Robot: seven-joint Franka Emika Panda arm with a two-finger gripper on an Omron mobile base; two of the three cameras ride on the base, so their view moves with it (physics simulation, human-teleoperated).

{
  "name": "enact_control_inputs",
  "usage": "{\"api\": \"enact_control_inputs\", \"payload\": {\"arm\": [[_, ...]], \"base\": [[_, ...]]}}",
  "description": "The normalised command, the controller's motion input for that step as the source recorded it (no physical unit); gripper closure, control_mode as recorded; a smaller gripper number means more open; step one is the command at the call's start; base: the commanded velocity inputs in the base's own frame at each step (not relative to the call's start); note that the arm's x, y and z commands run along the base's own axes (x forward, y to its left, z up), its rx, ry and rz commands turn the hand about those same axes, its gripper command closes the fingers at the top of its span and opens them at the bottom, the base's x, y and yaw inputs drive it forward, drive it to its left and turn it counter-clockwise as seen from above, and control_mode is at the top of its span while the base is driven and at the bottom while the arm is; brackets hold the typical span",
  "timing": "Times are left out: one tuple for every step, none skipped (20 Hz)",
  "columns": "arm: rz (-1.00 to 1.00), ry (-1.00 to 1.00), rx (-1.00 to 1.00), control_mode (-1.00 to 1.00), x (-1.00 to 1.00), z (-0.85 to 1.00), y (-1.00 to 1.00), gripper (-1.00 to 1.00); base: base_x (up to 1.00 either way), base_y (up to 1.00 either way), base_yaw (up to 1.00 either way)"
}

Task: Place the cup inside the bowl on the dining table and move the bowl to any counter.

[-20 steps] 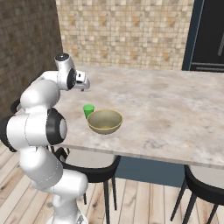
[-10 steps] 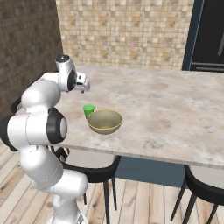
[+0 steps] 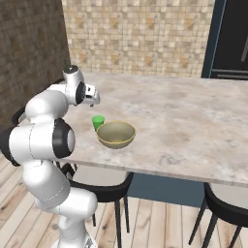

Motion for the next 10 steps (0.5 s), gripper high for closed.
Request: {"api": "enact_control_inputs", "payload": {"arm": [[0.0, 0.0, 0.0, -1.0, 0.0, -0.19, 0.01, -1.0], [0.0, 0.0, 0.0, -1.0, 0.0, -0.18, 0.0, -1.0], [0.0, 0.01, 0.0, -1.0, 0.0, -0.18, 0.0, -1.0], [0.0, 0.0, 0.0, -1.0, 0.0, -0.21, 0.0, -1.0], [0.0, 0.0, 0.0, -1.0, 0.0, -0.21, 0.0, -1.0], [0.0, 0.0, 0.0, -1.0, 0.0, -0.25, 0.01, -1.0], [0.0, 0.0, 0.0, -1.0, 0.02, -0.25, 0.01, -1.0], [0.0, 0.0, 0.0, -1.0, 0.08, -0.24, 0.01, -1.0], [0.0, 0.0, 0.0, -1.0, 0.09, -0.23, 0.0, -1.0], [0.0, 0.0, 0.0, -1.0, 0.09, -0.22, 0.0, -1.0]], "base": [[0.0, 0.0, 0.0], [0.0, 0.0, 0.0], [0.0, 0.0, 0.0], [0.0, 0.0, 0.0], [0.0, 0.0, 0.0], [0.0, 0.0, 0.0], [0.0, 0.0, 0.0], [0.0, 0.0, 0.0], [0.0, 0.0, 0.0], [0.0, 0.0, 0.0]]}}
